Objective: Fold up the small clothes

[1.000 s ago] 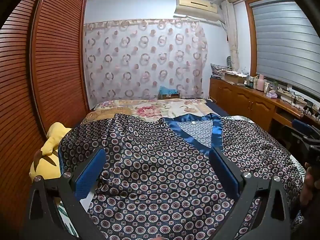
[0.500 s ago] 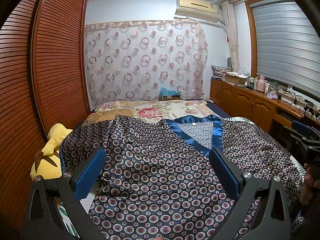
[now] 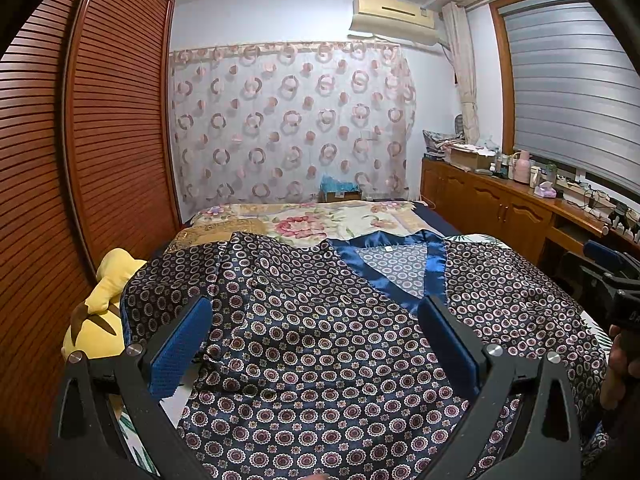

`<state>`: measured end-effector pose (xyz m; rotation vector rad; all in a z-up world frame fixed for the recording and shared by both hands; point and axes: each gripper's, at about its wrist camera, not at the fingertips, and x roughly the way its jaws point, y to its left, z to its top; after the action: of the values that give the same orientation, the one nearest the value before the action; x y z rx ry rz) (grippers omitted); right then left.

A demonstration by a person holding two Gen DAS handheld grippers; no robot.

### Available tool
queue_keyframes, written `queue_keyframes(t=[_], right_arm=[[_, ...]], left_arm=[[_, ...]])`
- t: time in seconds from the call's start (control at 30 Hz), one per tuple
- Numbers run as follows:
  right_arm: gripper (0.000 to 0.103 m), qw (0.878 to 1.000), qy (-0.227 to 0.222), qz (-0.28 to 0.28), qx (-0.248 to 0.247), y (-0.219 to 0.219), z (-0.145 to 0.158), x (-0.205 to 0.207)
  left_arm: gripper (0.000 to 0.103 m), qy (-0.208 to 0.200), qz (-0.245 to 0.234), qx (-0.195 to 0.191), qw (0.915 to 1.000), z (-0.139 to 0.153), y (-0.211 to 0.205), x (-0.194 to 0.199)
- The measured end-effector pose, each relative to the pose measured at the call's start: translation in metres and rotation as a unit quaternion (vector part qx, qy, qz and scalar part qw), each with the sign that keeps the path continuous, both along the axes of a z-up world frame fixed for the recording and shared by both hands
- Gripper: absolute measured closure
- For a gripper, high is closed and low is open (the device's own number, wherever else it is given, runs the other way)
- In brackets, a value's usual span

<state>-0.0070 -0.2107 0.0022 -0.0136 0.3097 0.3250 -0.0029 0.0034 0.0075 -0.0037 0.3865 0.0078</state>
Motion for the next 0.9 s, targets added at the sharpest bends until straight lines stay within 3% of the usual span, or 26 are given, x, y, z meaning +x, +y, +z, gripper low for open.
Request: queue_keyframes(t=[0.9], right_arm=[[0.000,1.000,0.000,-0.001,0.003,-0.0020,0.0026,-0.0005]], left_arm=[[0.000,0.002,0.002,0.002,1.0000,-0.0014,0.0002,0.0001]])
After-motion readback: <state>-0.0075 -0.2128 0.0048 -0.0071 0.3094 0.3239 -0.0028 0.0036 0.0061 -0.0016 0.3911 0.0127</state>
